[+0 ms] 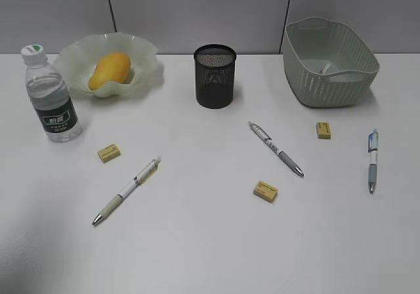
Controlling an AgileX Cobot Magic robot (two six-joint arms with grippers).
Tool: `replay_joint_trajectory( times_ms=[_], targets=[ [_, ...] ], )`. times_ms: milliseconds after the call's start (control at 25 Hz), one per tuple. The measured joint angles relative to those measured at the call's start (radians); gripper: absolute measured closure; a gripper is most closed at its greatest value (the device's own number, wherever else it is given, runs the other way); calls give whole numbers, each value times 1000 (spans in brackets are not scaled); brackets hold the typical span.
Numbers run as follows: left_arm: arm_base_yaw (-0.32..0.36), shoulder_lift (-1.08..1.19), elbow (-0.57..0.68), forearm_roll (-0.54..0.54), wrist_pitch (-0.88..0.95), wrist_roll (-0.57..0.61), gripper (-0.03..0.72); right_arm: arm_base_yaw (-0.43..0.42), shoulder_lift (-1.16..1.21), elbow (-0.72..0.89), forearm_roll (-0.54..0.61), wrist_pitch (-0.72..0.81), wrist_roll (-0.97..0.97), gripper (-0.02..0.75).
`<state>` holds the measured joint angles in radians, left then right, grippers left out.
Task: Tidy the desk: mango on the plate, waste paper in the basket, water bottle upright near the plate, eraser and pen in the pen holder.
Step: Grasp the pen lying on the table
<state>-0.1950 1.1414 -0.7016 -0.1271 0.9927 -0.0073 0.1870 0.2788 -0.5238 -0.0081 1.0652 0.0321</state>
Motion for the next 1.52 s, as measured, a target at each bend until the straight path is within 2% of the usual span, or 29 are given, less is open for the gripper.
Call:
replay_joint_trajectory(
  times_ms=[120, 320, 480, 720, 880, 1040, 1320, 1520],
  targets=[
    [0, -22, 0, -6, 79, 7, 238, 0, 1, 0, -1, 0, 0, 218],
    [0, -134, 0, 5, 97, 7, 240, 0, 54, -8, -2, -51, 7, 218],
    [0, -289, 8, 13, 73, 7, 244, 0, 207, -18, -3, -150, 41, 218],
    [0, -589, 120, 24, 10, 7, 269, 0, 539, -47, -4, -294, 97, 218],
    [0, -755, 143, 43, 15, 7, 271, 0, 800, -164, -5, -280, 129, 218],
    [0, -853, 143, 50, 16, 7, 271, 0, 1055, -350, -5, -252, 133, 218],
    [0, -879, 149, 51, 30, 7, 281, -35, 1413, -644, 0, -175, 143, 218],
    [0, -879, 151, 52, 30, 7, 288, -89, 1565, -730, 0, -145, 170, 218]
  ],
)
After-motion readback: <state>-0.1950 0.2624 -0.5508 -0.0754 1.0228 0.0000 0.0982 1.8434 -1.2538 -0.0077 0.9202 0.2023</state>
